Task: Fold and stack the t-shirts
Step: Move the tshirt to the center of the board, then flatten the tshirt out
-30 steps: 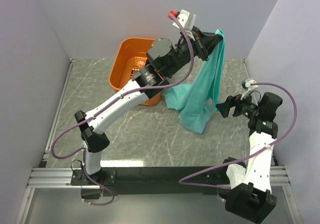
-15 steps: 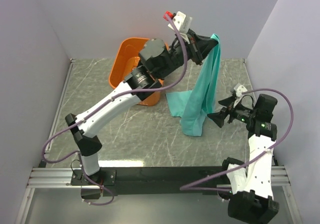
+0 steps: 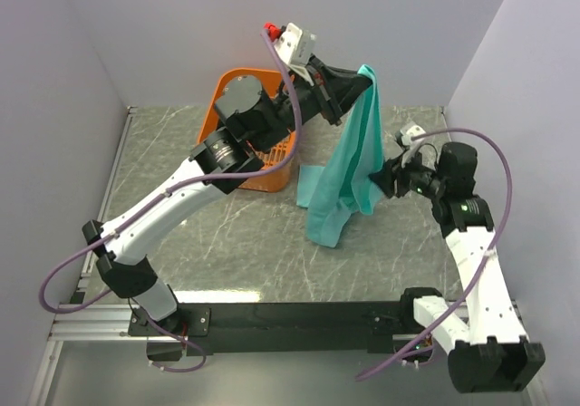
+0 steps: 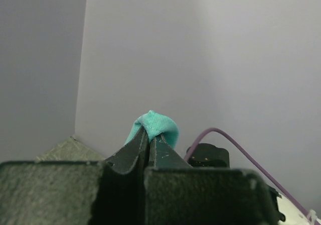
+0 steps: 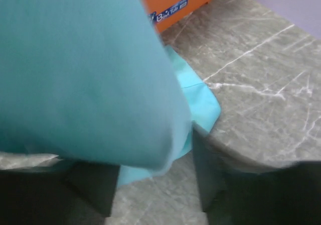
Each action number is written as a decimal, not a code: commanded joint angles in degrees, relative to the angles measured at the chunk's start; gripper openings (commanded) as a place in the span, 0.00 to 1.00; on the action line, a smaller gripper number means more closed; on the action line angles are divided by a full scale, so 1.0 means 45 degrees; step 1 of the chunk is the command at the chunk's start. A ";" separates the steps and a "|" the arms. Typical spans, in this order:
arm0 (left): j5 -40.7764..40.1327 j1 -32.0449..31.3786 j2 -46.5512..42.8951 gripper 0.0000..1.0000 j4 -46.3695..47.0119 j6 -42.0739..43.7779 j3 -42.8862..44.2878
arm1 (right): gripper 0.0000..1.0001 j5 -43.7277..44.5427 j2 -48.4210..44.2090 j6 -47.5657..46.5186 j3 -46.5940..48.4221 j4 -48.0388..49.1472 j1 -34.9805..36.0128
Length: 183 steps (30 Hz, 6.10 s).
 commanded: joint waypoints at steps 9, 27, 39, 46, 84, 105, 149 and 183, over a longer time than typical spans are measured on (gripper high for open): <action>-0.1645 0.0068 -0.2673 0.01 0.0151 0.1772 -0.2117 | 0.00 -0.0026 -0.0453 -0.1698 0.5500 -0.2896 0.0754; -0.2645 0.0126 -0.2505 0.01 0.1714 0.3496 0.0069 | 0.00 0.3401 -0.0219 0.1304 1.2010 -0.2924 0.0696; 0.0399 0.2060 0.4155 0.01 0.0873 0.0078 0.2234 | 0.00 0.9578 -0.1237 0.1108 0.0697 0.3129 -0.0257; 0.0421 0.2079 0.7965 0.01 0.1283 -0.0470 0.3271 | 0.00 0.9189 0.0382 0.1069 -0.1850 0.4697 -0.2896; -0.6625 0.3603 0.6829 0.74 -0.7151 0.1015 0.2292 | 0.89 -0.2433 -0.1294 0.1264 -0.2066 0.0752 -0.3445; -0.8231 0.4540 0.7329 0.01 -0.7369 0.1151 0.1384 | 0.89 -0.2551 -0.1294 0.1303 -0.2086 0.0616 -0.3445; -0.6006 1.0341 0.1333 0.67 -0.2896 0.5507 -0.6883 | 0.89 -0.3292 -0.1431 0.0425 -0.2047 -0.0224 -0.3562; -0.2529 0.4462 -0.4573 0.72 -0.0651 -0.8654 -1.6572 | 0.83 0.3546 1.1958 0.0190 0.8104 -0.1316 0.0695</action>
